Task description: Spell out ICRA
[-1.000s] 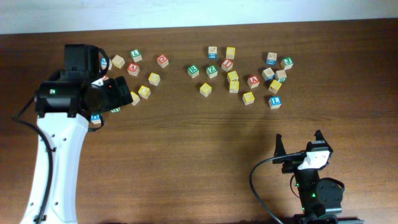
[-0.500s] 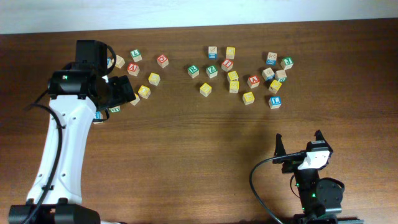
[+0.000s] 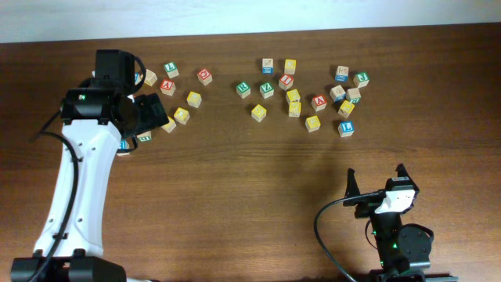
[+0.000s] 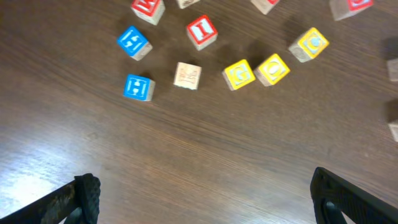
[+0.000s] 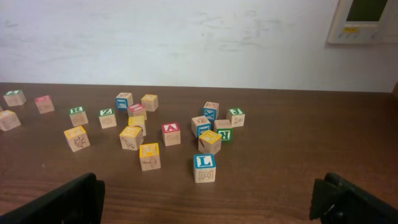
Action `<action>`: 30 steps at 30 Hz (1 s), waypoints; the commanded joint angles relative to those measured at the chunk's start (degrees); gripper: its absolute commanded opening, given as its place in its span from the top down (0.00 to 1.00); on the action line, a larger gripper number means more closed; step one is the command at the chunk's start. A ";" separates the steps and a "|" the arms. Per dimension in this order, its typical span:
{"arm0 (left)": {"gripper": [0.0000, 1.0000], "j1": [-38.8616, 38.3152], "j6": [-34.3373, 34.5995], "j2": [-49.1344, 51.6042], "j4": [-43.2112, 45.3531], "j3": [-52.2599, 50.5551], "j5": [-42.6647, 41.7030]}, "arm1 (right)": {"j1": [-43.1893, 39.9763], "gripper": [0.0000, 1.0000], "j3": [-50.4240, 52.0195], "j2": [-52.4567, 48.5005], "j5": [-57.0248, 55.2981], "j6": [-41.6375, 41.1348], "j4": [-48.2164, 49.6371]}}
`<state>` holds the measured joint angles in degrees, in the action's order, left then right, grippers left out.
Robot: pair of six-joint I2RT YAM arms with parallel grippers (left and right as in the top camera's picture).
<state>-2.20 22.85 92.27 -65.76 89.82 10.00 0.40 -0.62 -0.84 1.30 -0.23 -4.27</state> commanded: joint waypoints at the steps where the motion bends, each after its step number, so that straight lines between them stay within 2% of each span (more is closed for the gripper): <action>1: 0.01 1.18 1.18 0.74 0.24 -2.12 2.97 | -0.44 0.02 0.31 0.37 -0.31 -0.22 -0.26; 10: 0.01 9.60 5.01 0.83 2.45 -6.29 2.89 | -0.42 0.02 0.31 0.37 -0.31 -0.22 -0.26; 16: 0.01 9.60 4.98 0.85 2.80 -6.32 1.84 | -0.44 0.02 0.31 0.37 -0.31 -0.22 -0.26; 22: 0.01 9.16 4.90 0.85 2.43 -6.32 -9.22 | -0.44 0.02 0.31 0.37 -0.31 -0.22 -0.26; 30: 0.01 5.92 4.28 0.85 2.47 -6.32 -9.20 | -0.44 0.02 0.31 0.37 -0.31 -0.22 -0.26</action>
<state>4.21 27.07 92.38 -63.70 83.96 1.61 0.40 -0.62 -0.84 1.30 -0.21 -4.27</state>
